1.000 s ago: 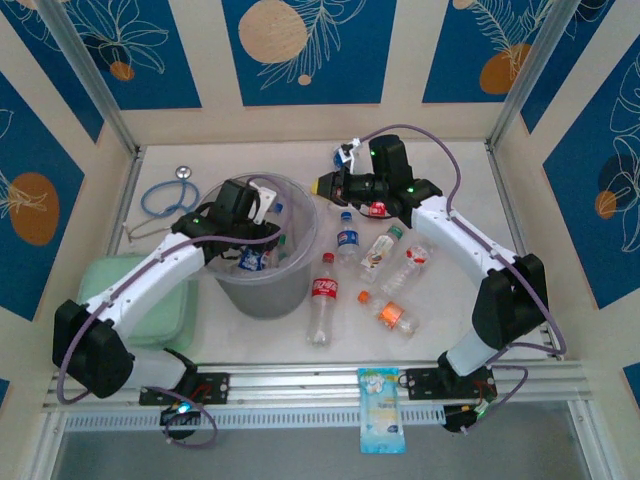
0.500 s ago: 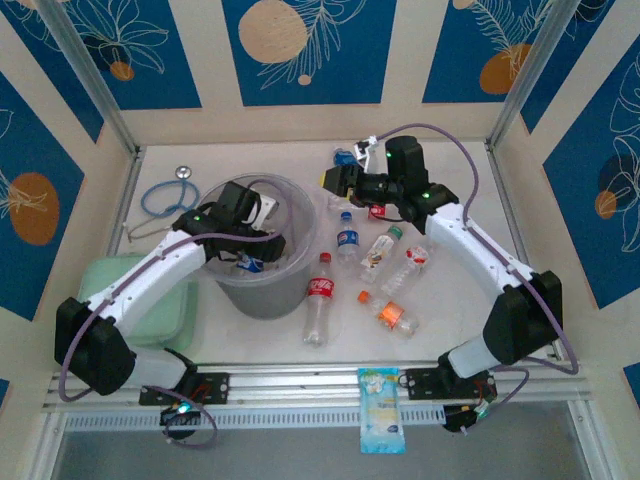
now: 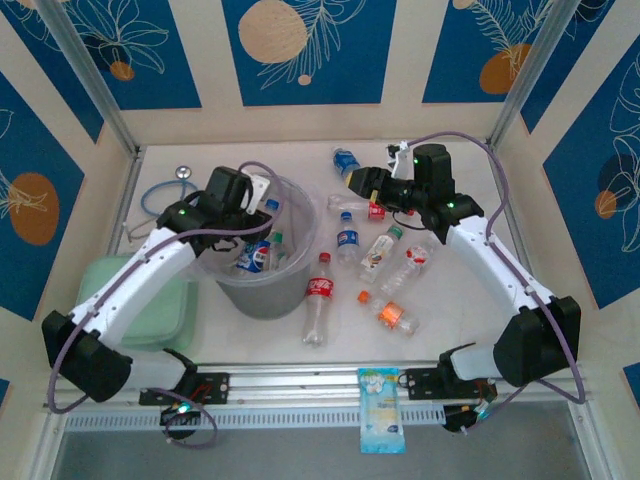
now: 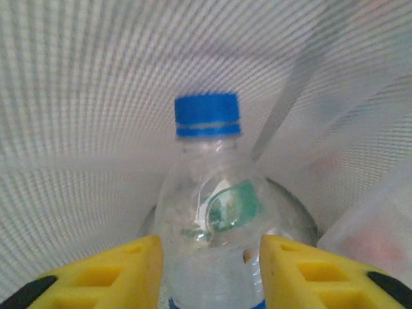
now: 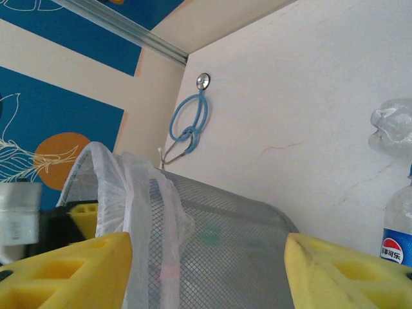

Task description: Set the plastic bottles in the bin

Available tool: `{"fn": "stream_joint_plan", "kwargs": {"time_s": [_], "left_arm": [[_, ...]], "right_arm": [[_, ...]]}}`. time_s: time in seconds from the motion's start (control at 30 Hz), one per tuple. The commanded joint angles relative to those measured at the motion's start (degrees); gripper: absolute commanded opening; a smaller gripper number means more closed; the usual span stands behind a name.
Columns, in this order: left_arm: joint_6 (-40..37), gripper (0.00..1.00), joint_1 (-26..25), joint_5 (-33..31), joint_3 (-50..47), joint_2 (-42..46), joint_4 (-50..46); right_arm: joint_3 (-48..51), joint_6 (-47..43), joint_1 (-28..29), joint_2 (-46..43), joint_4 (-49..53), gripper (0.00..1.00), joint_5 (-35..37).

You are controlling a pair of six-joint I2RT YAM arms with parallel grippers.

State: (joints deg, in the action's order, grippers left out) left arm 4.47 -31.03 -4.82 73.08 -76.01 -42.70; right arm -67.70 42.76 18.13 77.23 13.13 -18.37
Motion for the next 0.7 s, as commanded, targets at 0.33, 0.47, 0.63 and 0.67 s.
{"fn": "stream_joint_plan", "kwargs": {"time_s": [0.33, 0.47, 0.63, 0.67], "left_arm": [[6.7, 0.22, -0.4, -2.4, -13.7, -1.0, 7.0], [9.1, 0.20, -0.7, -0.9, -16.4, -2.0, 11.6], [10.8, 0.20, -1.6, 1.3, -17.0, -2.2, 16.2], [11.0, 0.21, -1.9, 1.6, -16.9, -2.1, 16.9]], "right_arm": [[-0.2, -5.8, -3.5, -4.0, 9.1, 0.65, 7.2], [1.3, -2.4, -8.6, -5.5, 14.0, 0.65, 12.2], [6.3, 4.1, -13.7, -7.7, 13.2, 0.64, 17.0], [6.6, 4.2, -14.0, -7.8, 13.2, 0.64, 17.8]]}}
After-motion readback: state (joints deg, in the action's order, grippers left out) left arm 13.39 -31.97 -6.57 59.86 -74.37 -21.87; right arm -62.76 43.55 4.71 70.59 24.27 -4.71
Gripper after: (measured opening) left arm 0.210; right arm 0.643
